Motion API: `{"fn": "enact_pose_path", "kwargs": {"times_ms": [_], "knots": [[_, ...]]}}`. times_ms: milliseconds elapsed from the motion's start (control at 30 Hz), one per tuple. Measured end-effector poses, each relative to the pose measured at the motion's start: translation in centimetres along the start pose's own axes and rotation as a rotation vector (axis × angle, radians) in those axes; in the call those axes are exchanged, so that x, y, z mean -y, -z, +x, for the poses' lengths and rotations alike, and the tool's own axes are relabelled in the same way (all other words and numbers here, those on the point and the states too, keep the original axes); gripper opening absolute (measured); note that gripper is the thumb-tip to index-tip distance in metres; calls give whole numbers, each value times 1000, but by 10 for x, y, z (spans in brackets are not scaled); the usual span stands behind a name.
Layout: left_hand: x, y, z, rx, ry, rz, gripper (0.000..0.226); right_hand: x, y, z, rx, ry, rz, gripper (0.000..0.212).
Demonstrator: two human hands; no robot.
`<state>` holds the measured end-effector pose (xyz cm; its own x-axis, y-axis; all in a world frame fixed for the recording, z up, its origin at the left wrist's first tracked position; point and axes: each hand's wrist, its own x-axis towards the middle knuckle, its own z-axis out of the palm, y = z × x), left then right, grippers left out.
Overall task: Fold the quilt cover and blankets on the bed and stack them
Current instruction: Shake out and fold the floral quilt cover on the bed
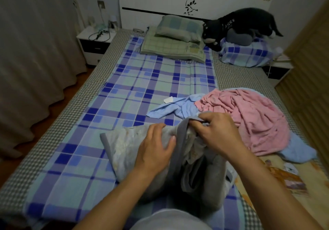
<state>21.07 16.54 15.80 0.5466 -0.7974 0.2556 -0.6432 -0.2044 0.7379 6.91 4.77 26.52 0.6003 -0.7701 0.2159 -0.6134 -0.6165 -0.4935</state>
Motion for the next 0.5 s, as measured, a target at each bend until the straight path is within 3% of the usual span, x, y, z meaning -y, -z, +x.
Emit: {"fn": "enact_pose_path", "kwargs": {"times_ms": [67,267,367,500], "knots": [[-7,-3,-1,8,-66,24,50,5,0,1,-6,2,-17,43],[-17,-9,-6,-204,-176,243,45,13,0,5,-19,-49,9,36],[-24,-6,-3,-180,-136,202,32,17,-3,5,-14,-33,12,42],[-17,1,-8,-169,-206,160,33,13,-3,8,-14,-38,21,39]]}}
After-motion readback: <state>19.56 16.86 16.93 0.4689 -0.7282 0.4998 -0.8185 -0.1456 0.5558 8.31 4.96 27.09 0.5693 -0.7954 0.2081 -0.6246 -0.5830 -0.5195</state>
